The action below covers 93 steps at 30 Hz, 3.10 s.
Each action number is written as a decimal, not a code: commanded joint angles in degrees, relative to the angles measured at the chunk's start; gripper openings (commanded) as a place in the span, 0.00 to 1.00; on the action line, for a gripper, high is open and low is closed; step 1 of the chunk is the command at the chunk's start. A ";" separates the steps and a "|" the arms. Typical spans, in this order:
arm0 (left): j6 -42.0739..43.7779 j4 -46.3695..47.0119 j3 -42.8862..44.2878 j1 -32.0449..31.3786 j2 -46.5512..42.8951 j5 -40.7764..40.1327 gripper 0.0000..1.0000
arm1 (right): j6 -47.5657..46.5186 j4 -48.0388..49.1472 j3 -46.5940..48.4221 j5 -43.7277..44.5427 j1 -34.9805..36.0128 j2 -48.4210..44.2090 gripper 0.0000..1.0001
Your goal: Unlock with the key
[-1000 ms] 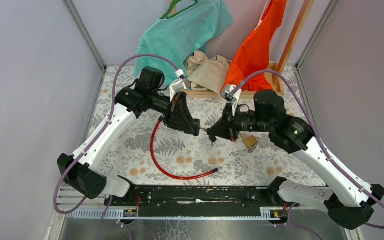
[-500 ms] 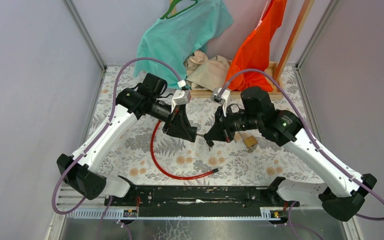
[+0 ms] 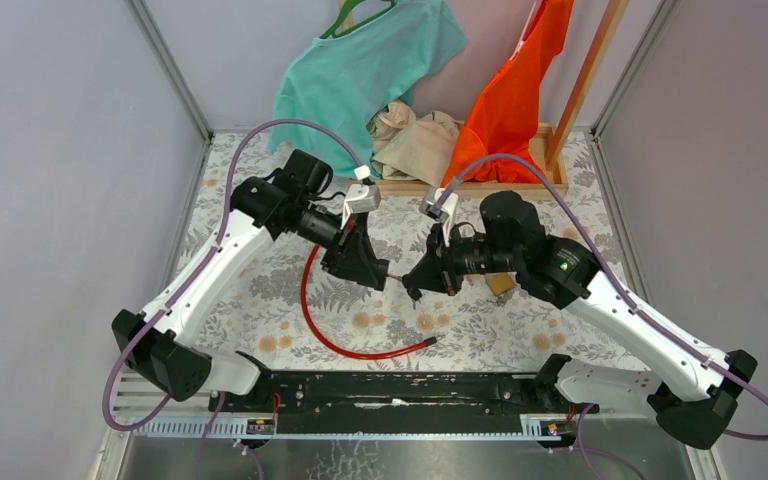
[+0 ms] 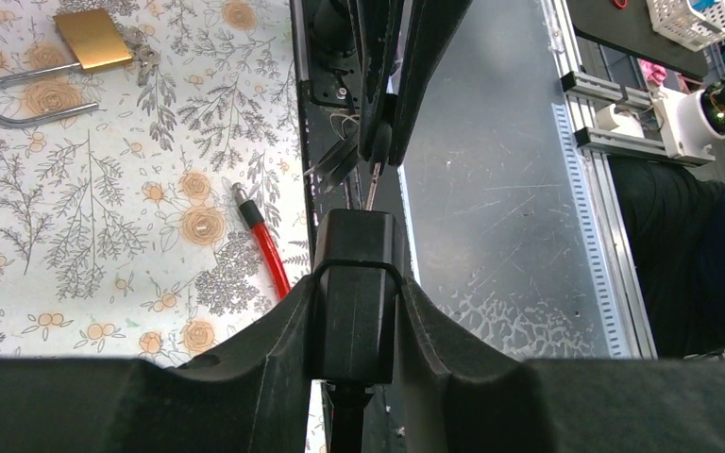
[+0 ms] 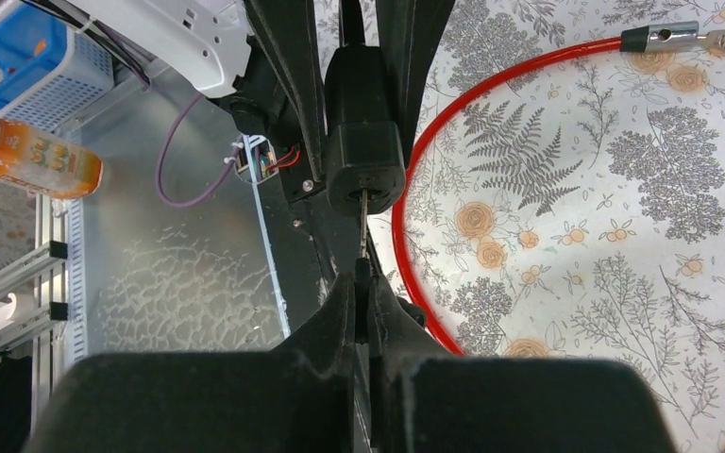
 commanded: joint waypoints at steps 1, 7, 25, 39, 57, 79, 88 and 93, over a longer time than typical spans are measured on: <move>-5.92 12.81 0.05 -1.81 -2.06 8.20 0.00 | 4.68 21.94 -4.50 -1.57 2.57 -0.68 0.00; -5.89 13.59 -4.01 -1.81 -3.58 4.43 0.00 | 7.21 24.38 -5.37 -5.06 2.61 -1.32 0.00; -2.34 9.66 -3.85 -1.90 -2.99 1.10 0.00 | 13.20 30.72 -5.38 -10.47 2.56 1.51 0.00; -10.73 17.62 -4.87 -1.90 -4.15 6.02 0.00 | 11.61 35.95 -8.77 -7.80 2.62 -1.00 0.00; -8.98 17.47 -7.94 -2.51 -5.81 5.16 0.00 | 10.76 31.06 -4.92 -12.42 2.58 0.24 0.00; 16.55 -1.30 -3.39 -6.47 -5.34 -1.19 0.00 | 4.97 19.09 -0.44 -17.30 2.60 5.46 0.00; 14.66 -0.10 -4.22 -6.48 -5.23 -2.80 0.00 | 2.17 16.39 3.27 -8.96 6.08 6.25 0.00; 14.86 -0.40 -5.15 -6.48 -5.81 -4.28 0.00 | -2.05 15.23 4.67 -0.42 11.32 6.96 0.00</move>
